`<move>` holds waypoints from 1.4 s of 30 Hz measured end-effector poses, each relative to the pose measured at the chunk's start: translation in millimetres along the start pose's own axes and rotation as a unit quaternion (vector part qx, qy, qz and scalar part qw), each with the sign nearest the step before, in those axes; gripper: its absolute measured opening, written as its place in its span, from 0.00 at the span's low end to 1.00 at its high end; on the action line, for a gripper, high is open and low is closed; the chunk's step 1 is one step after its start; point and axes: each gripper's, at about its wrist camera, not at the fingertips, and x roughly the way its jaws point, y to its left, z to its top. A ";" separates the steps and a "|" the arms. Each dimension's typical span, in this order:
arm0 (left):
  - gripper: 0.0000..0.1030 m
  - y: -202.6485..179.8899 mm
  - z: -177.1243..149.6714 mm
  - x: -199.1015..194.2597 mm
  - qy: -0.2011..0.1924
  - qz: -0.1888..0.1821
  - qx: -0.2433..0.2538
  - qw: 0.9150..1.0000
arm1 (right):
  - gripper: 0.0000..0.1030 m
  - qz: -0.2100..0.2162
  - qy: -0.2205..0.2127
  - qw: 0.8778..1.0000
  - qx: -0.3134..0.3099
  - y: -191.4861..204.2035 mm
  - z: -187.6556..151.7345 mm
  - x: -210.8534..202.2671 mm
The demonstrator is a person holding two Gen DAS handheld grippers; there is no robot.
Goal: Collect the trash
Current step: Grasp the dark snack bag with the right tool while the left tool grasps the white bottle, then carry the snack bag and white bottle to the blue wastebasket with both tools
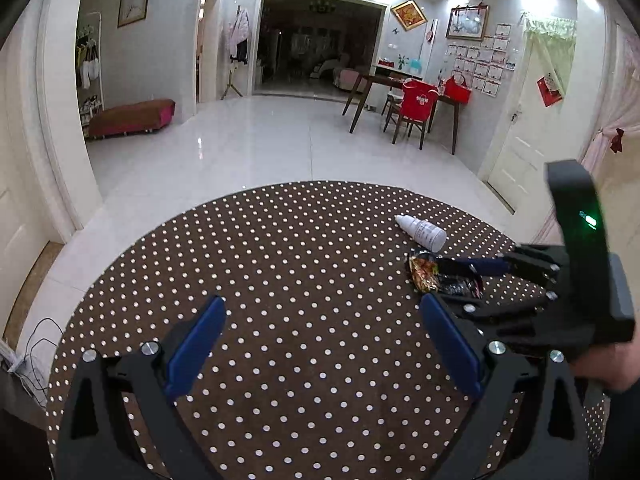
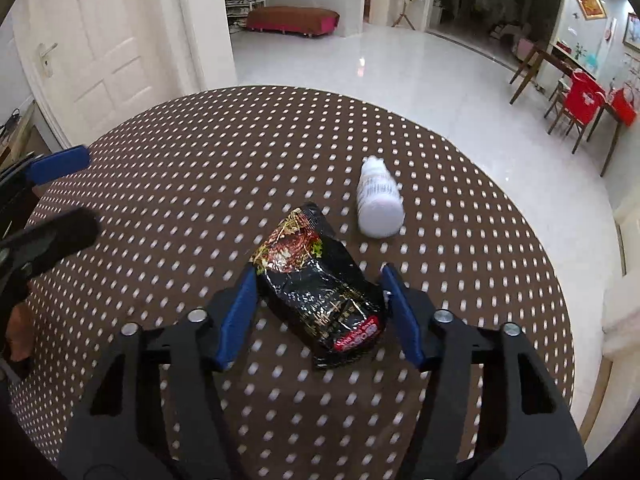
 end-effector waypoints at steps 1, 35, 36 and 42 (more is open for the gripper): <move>0.93 -3.3 0.1 1.7 0.001 0.003 0.004 1.000 | 0.42 0.002 -0.003 1.000 0.010 -0.1 -5.4 -4.8; 0.23 -114.4 41.3 118.3 0.091 -0.031 0.108 0.989 | 0.35 0.068 -0.129 0.958 0.247 -120.4 -98.1 -95.3; 0.23 -115.1 36.9 109.4 0.088 -0.039 0.106 0.990 | 0.35 0.067 -0.131 0.958 0.247 -119.2 -98.9 -98.7; 0.23 -127.2 19.1 54.7 0.051 -0.068 0.100 0.991 | 0.35 0.054 -0.152 0.957 0.243 -112.2 -101.1 -135.0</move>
